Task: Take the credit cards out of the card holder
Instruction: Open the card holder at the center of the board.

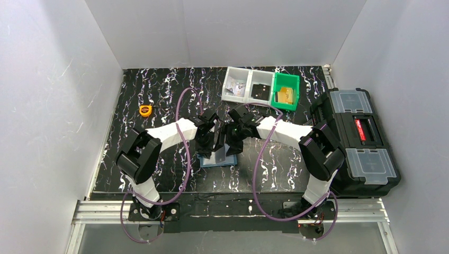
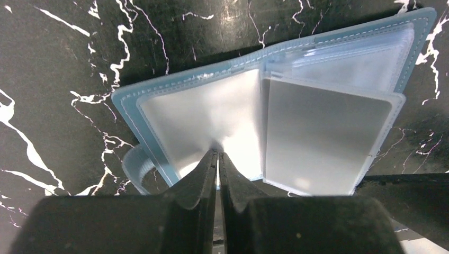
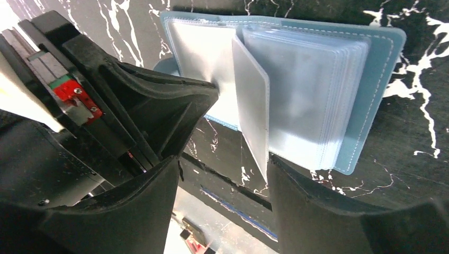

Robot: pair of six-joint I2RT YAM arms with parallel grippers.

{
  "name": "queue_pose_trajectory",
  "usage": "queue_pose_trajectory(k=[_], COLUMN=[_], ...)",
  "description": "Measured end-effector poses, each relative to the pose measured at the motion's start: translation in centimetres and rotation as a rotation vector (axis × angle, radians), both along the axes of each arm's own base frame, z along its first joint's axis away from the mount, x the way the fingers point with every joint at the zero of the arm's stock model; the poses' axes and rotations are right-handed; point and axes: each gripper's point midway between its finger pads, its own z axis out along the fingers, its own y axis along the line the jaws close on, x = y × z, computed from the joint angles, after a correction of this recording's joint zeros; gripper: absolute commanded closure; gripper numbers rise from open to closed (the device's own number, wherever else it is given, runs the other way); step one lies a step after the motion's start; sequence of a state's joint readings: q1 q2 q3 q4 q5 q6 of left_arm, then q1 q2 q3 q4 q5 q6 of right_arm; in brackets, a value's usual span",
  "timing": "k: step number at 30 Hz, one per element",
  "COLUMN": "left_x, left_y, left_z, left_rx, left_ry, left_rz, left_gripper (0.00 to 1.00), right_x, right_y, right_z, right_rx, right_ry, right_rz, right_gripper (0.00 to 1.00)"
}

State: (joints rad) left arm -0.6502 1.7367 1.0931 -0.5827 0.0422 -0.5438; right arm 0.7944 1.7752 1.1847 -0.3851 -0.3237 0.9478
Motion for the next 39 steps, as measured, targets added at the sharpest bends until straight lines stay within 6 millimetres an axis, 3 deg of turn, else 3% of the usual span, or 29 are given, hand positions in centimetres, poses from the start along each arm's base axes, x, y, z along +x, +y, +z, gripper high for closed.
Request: queue_pose_trajectory(k=[10, 23, 31, 39], left_x=[-0.5, 0.2, 1.8, 2.9], left_y=[1.1, 3.3, 5.0, 5.2], left_z=[1.4, 3.4, 2.4, 0.0], left_rx=[-0.011, -0.027, -0.006, 0.010], left_ry=[-0.019, -0.048, -0.025, 0.038], left_rz=[0.010, 0.072, 0.133, 0.147], left_gripper=[0.85, 0.83, 0.86, 0.92], right_x=[-0.1, 0.8, 2.1, 3.1], right_y=[1.3, 3.0, 4.4, 5.2], right_z=[0.8, 0.9, 2.7, 0.9], right_rx=[0.059, 0.093, 0.134, 0.105], right_ry=[0.036, 0.057, 0.015, 0.029], right_rz=[0.009, 0.020, 0.027, 0.039], right_gripper=[0.27, 0.27, 0.27, 0.27])
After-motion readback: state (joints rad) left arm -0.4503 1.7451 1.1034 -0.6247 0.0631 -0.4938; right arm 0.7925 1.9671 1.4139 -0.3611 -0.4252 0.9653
